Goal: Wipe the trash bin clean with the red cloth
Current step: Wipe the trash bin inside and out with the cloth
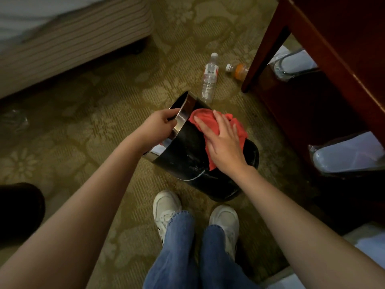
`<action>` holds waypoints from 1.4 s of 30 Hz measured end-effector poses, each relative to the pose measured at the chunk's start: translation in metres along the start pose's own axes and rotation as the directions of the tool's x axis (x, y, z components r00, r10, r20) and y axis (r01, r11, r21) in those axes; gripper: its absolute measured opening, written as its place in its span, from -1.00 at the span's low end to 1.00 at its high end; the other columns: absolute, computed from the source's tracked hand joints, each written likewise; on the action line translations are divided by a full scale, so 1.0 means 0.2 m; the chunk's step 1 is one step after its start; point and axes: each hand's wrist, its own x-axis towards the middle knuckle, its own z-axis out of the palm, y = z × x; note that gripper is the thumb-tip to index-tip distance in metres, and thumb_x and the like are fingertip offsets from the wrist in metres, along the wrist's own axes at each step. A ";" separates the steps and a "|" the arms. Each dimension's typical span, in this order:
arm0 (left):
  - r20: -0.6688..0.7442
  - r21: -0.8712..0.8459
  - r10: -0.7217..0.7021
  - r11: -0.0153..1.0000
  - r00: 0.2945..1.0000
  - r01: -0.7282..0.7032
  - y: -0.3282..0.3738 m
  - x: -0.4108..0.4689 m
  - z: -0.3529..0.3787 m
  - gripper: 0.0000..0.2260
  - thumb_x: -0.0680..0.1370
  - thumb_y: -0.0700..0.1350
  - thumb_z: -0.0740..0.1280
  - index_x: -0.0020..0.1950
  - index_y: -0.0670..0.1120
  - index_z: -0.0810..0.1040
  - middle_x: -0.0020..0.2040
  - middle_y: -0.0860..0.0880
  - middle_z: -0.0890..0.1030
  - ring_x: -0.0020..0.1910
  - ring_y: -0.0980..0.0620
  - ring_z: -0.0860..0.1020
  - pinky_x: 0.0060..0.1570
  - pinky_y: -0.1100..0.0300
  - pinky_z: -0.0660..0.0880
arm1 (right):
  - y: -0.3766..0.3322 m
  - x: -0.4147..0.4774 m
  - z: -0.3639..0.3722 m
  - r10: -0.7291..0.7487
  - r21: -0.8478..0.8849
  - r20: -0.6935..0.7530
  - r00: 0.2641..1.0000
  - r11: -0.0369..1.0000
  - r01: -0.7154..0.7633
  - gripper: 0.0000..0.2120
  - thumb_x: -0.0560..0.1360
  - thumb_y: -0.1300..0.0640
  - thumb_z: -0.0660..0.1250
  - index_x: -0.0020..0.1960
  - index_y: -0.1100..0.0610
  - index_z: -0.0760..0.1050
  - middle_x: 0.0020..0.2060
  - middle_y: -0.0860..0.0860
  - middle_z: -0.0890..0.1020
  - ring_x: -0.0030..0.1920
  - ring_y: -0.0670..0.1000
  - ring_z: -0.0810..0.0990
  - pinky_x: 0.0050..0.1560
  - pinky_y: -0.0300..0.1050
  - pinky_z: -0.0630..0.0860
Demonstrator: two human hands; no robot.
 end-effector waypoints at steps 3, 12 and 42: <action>-0.031 -0.018 0.059 0.998 0.998 -0.059 0.05 0.03 0.05 -0.64 0.63 -0.25 0.11 0.41 -0.06 0.38 -0.12 -0.08 0.53 -0.20 0.00 0.51 -0.22 0.31 0.46 | 0.04 -0.01 -0.03 0.046 0.013 -0.073 0.996 0.999 -0.045 -0.53 0.57 -0.01 -0.07 0.47 -0.21 0.13 0.39 0.17 0.27 0.42 0.21 0.20 0.39 0.26 0.16; -0.099 -0.029 0.041 0.999 0.994 -0.044 0.13 0.07 0.12 -0.63 0.63 -0.26 0.09 0.43 -0.10 0.36 -0.25 0.03 0.46 -0.39 0.14 0.41 -0.61 0.50 0.29 | 0.07 0.02 -0.05 0.078 0.014 -0.124 0.989 0.997 -0.077 -0.52 0.56 0.00 -0.09 0.46 -0.21 0.17 0.29 0.14 0.35 0.33 0.17 0.27 0.28 0.21 0.28; -0.159 -0.012 -0.004 1.000 0.987 0.003 0.15 0.09 0.14 -0.73 0.62 -0.23 0.14 0.27 -0.13 0.50 0.04 -0.14 0.59 -0.09 -0.03 0.56 -0.13 0.12 0.51 | -0.17 0.06 -0.01 0.170 0.021 -0.294 0.941 0.985 -0.172 -0.52 0.50 0.18 0.18 0.41 -0.05 0.35 0.05 0.07 0.46 0.08 0.12 0.42 0.03 0.09 0.33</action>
